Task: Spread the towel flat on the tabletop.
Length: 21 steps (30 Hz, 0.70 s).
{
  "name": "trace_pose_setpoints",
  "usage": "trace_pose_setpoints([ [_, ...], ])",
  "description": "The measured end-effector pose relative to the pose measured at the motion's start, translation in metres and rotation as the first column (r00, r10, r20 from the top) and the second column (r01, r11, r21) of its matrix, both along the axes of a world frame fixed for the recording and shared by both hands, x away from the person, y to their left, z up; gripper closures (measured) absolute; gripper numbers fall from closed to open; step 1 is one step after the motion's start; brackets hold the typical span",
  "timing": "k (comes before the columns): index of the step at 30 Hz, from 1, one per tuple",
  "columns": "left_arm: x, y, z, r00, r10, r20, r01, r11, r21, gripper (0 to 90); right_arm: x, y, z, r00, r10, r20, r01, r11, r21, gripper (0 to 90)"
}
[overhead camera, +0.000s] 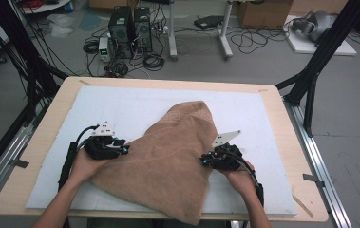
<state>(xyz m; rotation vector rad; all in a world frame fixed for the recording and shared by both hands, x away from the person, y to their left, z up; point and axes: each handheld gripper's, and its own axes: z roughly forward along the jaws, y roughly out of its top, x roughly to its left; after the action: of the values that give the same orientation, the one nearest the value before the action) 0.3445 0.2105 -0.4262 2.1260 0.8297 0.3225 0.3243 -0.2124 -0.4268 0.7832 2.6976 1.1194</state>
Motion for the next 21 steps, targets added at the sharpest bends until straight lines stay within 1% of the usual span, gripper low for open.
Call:
trace_pose_setpoints([
  [1, 0.002, -0.001, -0.001, 1.0, 0.004, -0.006, -0.004, 1.0, 0.006, 61.4, 0.0, 0.0, 0.0, 1.0, 0.0, 0.0, 0.0, 1.0, 0.0, 83.5],
  [2, 0.003, -0.002, -0.002, 0.9999, 0.012, -0.009, -0.012, 0.9999, 0.011, 56.4, -0.002, -0.004, 0.001, 1.0, 0.003, 0.002, -0.003, 1.0, 0.002, 83.6],
  [3, 0.005, -0.003, -0.004, 0.9997, 0.016, -0.018, -0.016, 0.9998, 0.011, 56.4, -0.002, -0.004, 0.001, 1.0, 0.003, 0.002, -0.003, 1.0, 0.002, 83.6],
  [5, 0.006, -0.003, -0.005, 0.9996, 0.008, -0.028, -0.008, 0.9999, 0.007, 54.5, -0.006, -0.011, 0.003, 1.0, 0.003, 0.004, -0.003, 1.0, 0.002, 83.7],
  [6, 0.006, -0.003, -0.005, 0.9994, 0.004, -0.034, -0.004, 1.0, 0.007, 53.2, -0.009, -0.018, 0.004, 1.0, 0.001, 0.001, -0.001, 1.0, 0.002, 83.7],
  [8, 0.006, -0.004, -0.007, 0.999, -0.002, -0.044, 0.002, 1.0, 0.001, 53.2, -0.01, -0.021, 0.004, 1.0, -0.001, -0.001, 0.001, 1.0, 0.003, 83.7],
  [10, 0.008, -0.005, -0.008, 0.9982, -0.008, -0.06, 0.008, 0.9999, 0.012, 54.2, -0.012, -0.023, 0.002, 0.9999, -0.007, -0.01, 0.007, 1.0, 0.003, 83.6],
  [11, 0.009, -0.006, -0.01, 0.9976, -0.01, -0.069, 0.011, 0.9998, 0.019, 55.9, -0.011, -0.023, 0.001, 0.9999, -0.006, -0.014, 0.006, 1.0, 0.003, 83.6],
  [12, 0.01, -0.007, -0.012, 0.9969, -0.015, -0.077, 0.017, 0.9992, 0.035, 57.3, -0.011, -0.022, 0.0, 0.9999, -0.002, -0.012, 0.002, 1.0, 0.0, 83.5],
  [13, 0.009, -0.008, -0.013, 0.9964, -0.016, -0.083, 0.02, 0.9989, 0.042, 60.7, -0.01, -0.018, -0.002, 0.9998, -0.002, -0.018, 0.002, 1.0, -0.009, 83.0],
  [14, 0.009, -0.009, -0.013, 0.9971, -0.016, -0.074, 0.019, 0.9989, 0.043, 60.7, -0.01, -0.018, -0.002, 0.9998, -0.002, -0.018, 0.002, 1.0, -0.009, 83.0],
  [15, 0.009, -0.008, -0.012, 0.9966, -0.027, -0.077, 0.03, 0.9987, 0.041, 64.3, -0.008, -0.017, -0.004, 0.9998, 0.0, -0.02, 0.0, 0.9999, -0.01, 82.7],
  [16, 0.009, -0.008, -0.012, 0.9962, -0.033, -0.08, 0.036, 0.9987, 0.037, 70.7, -0.008, -0.015, -0.005, 0.9996, 0.002, -0.027, -0.002, 0.9999, -0.014, 82.3],
  [17, 0.008, -0.008, -0.012, 0.9959, -0.04, -0.082, 0.043, 0.9983, 0.039, 73.6, -0.007, -0.014, -0.006, 0.9996, 0.004, -0.027, -0.004, 0.9998, -0.018, 82.1],
  [18, 0.008, -0.008, -0.012, 0.9956, -0.043, -0.083, 0.047, 0.9982, 0.038, 79.2, -0.006, -0.012, -0.007, 0.9995, 0.006, -0.031, -0.007, 0.9999, -0.016, 81.9],
  [19, 0.007, -0.009, -0.012, 0.9956, -0.048, -0.081, 0.052, 0.9976, 0.047, 81.2, -0.005, -0.012, -0.007, 0.9995, 0.008, -0.03, -0.009, 0.9999, -0.01, 81.8],
  [20, 0.006, -0.01, -0.011, 0.996, -0.05, -0.074, 0.054, 0.9971, 0.054, 81.2, -0.005, -0.012, -0.007, 0.9995, 0.008, -0.03, -0.009, 0.9999, -0.01, 81.8],
  [21, 0.004, -0.011, -0.011, 0.9966, -0.052, -0.064, 0.056, 0.9964, 0.064, 82.3, -0.005, -0.012, -0.006, 0.9995, 0.009, -0.029, -0.009, 1.0, 0.002, 81.7],
])
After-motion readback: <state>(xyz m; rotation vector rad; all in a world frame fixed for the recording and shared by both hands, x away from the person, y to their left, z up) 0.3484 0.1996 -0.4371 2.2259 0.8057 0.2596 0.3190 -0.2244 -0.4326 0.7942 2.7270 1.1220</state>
